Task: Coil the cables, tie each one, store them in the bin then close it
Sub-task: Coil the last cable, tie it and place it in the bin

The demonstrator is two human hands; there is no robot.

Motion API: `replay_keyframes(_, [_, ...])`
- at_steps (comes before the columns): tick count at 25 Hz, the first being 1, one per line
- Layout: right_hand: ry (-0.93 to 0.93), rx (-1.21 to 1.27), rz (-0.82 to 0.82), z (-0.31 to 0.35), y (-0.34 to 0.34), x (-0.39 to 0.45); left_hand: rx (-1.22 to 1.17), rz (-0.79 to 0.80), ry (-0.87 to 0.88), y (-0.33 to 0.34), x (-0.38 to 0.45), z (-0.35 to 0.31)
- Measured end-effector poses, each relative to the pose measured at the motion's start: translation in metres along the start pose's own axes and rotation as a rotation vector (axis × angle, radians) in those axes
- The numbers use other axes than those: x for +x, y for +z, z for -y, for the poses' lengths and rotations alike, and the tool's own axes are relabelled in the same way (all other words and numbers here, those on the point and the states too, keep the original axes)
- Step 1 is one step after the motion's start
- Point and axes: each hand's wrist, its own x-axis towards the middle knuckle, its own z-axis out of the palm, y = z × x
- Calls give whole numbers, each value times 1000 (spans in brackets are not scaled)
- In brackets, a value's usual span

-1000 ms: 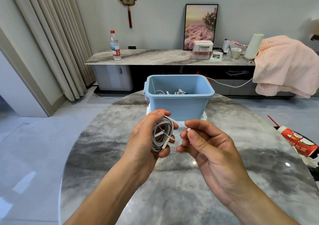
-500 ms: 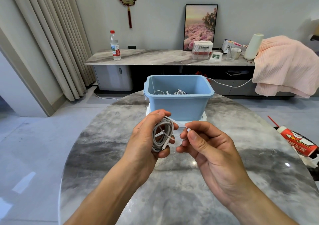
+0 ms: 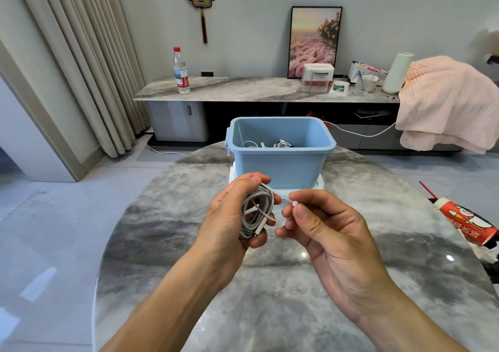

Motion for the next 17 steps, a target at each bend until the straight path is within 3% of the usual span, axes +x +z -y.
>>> replay_keyframes(17, [-67, -110, -2, 0, -1, -2, 86, 22, 11, 2, -2, 3])
